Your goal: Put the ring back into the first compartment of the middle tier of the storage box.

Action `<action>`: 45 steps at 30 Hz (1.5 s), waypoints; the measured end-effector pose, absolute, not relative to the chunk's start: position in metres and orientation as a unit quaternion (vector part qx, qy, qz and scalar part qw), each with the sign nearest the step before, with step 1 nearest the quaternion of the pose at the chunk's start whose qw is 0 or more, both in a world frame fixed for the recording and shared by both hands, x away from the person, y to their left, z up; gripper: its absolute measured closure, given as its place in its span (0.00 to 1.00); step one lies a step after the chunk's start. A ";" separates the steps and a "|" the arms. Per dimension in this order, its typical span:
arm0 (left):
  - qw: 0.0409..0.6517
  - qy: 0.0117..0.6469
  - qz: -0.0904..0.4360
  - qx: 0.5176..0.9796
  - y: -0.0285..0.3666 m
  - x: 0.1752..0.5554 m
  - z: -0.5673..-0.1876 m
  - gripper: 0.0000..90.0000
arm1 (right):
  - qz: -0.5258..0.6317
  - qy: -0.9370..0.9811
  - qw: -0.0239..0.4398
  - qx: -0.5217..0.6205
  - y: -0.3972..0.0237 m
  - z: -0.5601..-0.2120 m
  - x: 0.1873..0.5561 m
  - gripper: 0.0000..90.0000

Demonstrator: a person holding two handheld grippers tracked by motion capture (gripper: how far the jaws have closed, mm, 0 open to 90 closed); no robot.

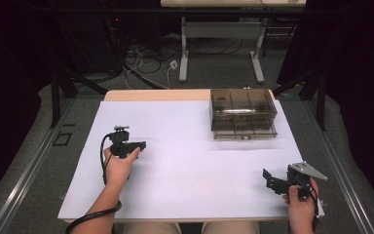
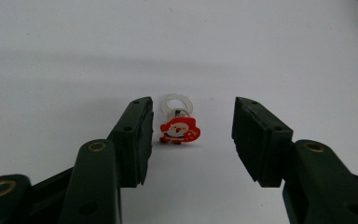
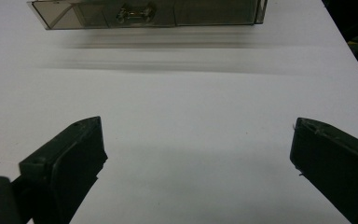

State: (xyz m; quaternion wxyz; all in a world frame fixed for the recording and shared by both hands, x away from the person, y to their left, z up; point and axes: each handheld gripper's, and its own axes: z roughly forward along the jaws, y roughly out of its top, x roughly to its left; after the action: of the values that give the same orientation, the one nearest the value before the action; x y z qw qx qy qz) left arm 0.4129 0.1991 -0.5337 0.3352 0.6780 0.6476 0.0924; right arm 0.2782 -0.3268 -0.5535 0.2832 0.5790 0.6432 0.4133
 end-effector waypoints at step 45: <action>0.313 0.675 0.076 0.663 0.197 0.422 -0.545 0.73 | 0.416 0.640 0.276 0.585 -0.326 -0.554 0.278 0.03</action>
State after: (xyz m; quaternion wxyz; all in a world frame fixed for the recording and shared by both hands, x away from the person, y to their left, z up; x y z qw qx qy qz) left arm 0.4218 0.1967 -0.5448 0.3134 0.6632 0.6754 0.0760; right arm 0.2784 -0.3259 -0.5537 0.2758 0.5849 0.6396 0.4155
